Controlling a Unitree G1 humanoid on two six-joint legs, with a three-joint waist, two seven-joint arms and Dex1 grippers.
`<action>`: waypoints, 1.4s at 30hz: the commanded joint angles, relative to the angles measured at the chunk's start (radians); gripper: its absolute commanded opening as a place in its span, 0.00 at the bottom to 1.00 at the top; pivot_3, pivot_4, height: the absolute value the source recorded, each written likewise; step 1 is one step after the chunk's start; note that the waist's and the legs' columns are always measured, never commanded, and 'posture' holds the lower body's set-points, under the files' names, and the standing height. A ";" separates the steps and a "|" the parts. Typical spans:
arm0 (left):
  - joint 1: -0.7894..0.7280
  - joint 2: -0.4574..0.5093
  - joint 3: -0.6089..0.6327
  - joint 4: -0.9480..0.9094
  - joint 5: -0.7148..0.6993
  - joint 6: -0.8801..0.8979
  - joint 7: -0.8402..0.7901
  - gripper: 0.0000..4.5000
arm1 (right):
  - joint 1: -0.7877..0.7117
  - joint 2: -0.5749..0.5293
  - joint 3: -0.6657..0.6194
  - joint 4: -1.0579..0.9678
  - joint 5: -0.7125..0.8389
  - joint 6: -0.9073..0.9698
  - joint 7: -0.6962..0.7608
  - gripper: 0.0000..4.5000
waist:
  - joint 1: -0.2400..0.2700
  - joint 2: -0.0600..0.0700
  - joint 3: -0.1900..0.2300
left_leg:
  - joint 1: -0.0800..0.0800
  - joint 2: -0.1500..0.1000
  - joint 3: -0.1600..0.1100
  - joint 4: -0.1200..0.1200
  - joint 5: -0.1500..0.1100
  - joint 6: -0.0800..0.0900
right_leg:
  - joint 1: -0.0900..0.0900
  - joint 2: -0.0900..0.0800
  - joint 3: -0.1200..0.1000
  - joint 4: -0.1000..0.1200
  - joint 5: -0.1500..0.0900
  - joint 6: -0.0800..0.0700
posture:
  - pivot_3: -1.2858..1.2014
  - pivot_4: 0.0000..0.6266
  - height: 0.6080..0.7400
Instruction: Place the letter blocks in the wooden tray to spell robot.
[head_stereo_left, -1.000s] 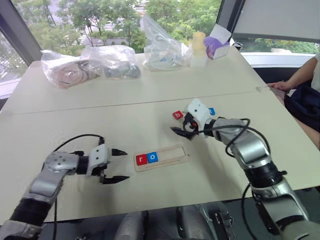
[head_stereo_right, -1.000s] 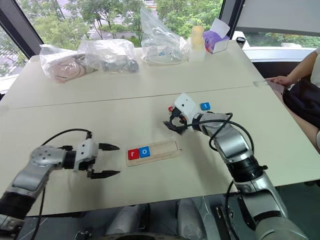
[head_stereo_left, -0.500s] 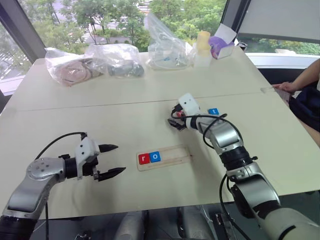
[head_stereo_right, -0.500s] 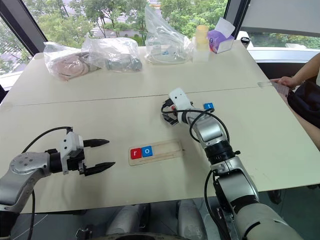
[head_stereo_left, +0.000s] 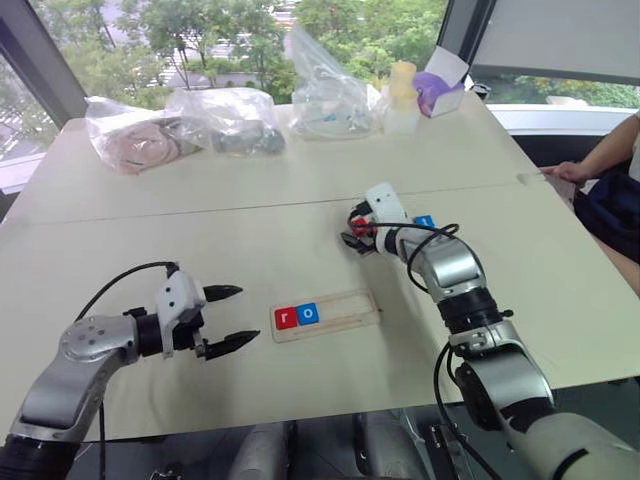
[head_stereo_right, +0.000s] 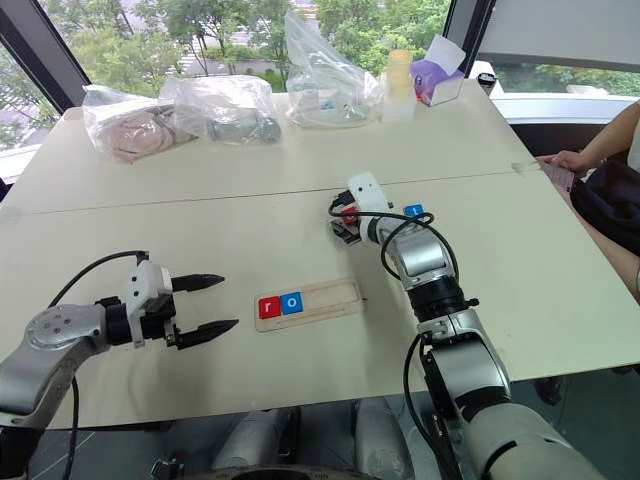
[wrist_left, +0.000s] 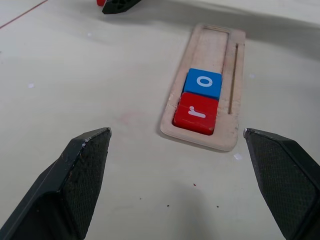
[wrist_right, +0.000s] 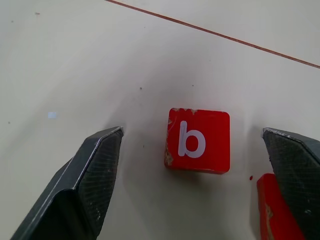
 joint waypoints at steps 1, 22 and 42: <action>-0.015 -0.002 0.017 -0.020 -0.011 0.004 0.007 1.00 | -0.021 0.022 -0.015 0.011 0.011 0.016 -0.001 0.67 | 0.000 0.000 0.000 | 0.000 0.000 0.000 0.000 0.000 0.000 | 0.000 0.000 0.000 0.000 0.000 0.000 | 0.52 0.24 1.00; -0.016 -0.036 -0.004 -0.049 -0.029 0.012 -0.016 1.00 | 0.381 -0.256 -0.300 -0.977 0.217 0.838 0.079 0.26 | 0.031 0.000 0.000 | -0.003 0.001 -0.001 0.000 0.000 0.000 | -0.001 -0.002 -0.001 -0.001 -0.001 0.000 | 0.52 0.24 1.00; -0.116 -0.040 -0.035 0.022 -0.007 -0.008 -0.050 1.00 | 0.576 -0.807 -0.120 -0.731 0.249 -0.122 0.598 0.99 | 0.028 -0.002 0.003 | 0.002 0.001 0.004 0.003 -0.001 0.001 | 0.009 -0.001 -0.004 -0.005 -0.005 0.005 | 0.52 0.24 1.00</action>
